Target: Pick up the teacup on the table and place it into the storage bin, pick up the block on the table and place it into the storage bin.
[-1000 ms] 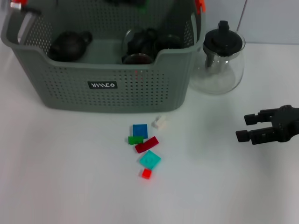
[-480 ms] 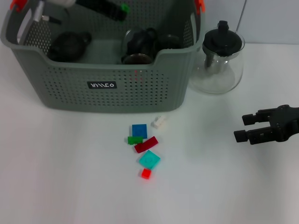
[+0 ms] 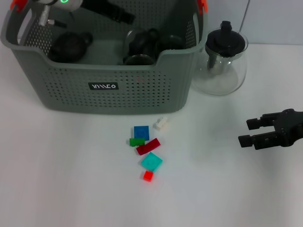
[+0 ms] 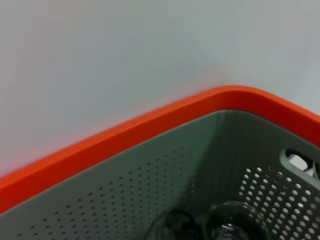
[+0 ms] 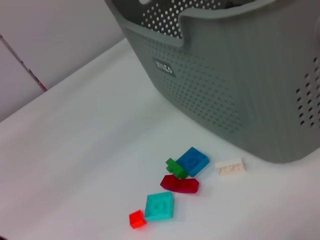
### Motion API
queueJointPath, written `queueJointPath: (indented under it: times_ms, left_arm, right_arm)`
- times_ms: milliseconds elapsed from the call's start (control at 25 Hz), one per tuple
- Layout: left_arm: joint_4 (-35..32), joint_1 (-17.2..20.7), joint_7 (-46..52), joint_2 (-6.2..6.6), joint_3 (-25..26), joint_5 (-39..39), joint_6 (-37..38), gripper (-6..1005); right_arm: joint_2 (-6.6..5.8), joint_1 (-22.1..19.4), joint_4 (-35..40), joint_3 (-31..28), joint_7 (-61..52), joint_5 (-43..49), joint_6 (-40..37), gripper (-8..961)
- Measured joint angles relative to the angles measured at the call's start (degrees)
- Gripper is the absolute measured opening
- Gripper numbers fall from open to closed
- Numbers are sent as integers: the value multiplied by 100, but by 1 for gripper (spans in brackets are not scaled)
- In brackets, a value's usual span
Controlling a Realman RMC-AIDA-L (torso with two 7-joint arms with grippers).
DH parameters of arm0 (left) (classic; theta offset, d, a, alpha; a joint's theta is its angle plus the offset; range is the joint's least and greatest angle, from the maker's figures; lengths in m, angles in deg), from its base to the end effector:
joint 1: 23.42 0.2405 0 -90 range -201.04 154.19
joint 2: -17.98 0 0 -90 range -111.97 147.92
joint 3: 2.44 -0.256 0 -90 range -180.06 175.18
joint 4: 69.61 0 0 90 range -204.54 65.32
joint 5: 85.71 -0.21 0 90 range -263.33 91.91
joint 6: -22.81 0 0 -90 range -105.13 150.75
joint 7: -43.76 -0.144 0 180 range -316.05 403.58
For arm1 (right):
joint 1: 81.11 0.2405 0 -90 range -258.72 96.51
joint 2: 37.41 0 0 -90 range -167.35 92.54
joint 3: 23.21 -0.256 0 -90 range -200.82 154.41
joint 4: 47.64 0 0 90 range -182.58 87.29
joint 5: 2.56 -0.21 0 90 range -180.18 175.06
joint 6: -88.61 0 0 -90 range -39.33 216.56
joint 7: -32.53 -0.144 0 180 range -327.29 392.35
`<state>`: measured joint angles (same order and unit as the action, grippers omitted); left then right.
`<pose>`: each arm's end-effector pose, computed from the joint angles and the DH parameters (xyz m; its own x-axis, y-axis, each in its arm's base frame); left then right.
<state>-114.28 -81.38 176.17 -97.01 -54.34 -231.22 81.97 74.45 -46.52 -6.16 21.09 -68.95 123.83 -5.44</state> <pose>-0.1384 0.4911 0.0379 0.8080 0.5346 0.2477 0.5698 -0.6019 -0.5596 0.2692 0.3443 0.0390 0.7760 -0.5879 -0.2287 -0.6121 -0.7893 -0.0480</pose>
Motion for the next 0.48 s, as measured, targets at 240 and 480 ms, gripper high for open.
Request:
queueJointPath:
  times_ms: [240, 480]
  left_arm:
    - [-824, 310, -28, -16, 404, 336, 646, 530]
    - [-2573, 1146, -957, -121, 1053, 2576, 3431, 641]
  right_arm:
    - [-7, -5, 0, -5, 12, 0, 1, 837]
    - [-29, -5, 5, -36, 50, 0, 13, 837]
